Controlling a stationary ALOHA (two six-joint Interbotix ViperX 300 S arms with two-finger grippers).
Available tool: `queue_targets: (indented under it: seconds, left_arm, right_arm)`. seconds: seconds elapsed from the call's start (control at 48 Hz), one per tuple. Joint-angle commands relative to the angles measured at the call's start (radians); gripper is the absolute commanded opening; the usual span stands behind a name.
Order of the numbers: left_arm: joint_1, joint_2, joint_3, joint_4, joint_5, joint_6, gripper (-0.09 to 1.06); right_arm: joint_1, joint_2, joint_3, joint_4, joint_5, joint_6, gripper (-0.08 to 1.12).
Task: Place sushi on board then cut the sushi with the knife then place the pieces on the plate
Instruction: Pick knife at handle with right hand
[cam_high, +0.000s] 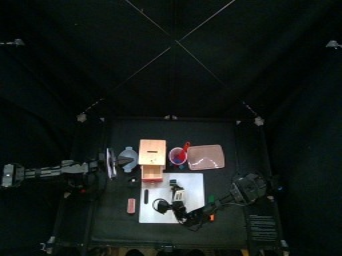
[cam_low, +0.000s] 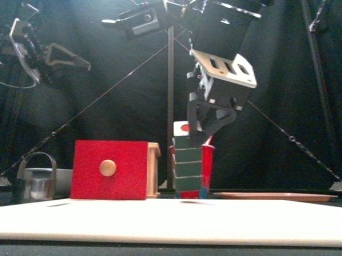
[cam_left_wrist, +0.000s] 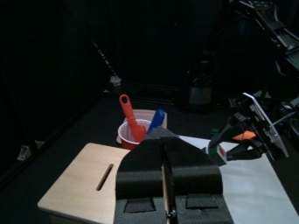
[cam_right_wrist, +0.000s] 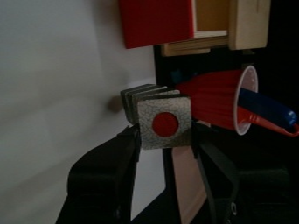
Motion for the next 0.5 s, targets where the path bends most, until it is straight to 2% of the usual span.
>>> queue_targets:
  seconds: [0.021, 0.146, 0.354, 0.5]
  left_arm:
    - [0.003, 0.005, -0.018, 0.000, -0.009, 0.000, 0.07]
    - [0.003, 0.005, -0.020, 0.000, -0.009, 0.000, 0.07]
    - [0.003, 0.005, -0.021, -0.002, -0.009, -0.002, 0.07]
    - [0.003, 0.005, -0.020, 0.000, -0.009, -0.003, 0.07]
  right_arm:
    - [-0.005, -0.017, -0.028, 0.008, 0.000, 0.006, 0.77]
    - [-0.005, -0.015, -0.041, 0.020, -0.008, 0.006, 0.80]
    - [-0.005, -0.009, -0.066, 0.081, -0.023, 0.005, 0.97]
    - [0.000, -0.003, -0.083, 0.115, -0.025, 0.006, 1.02]
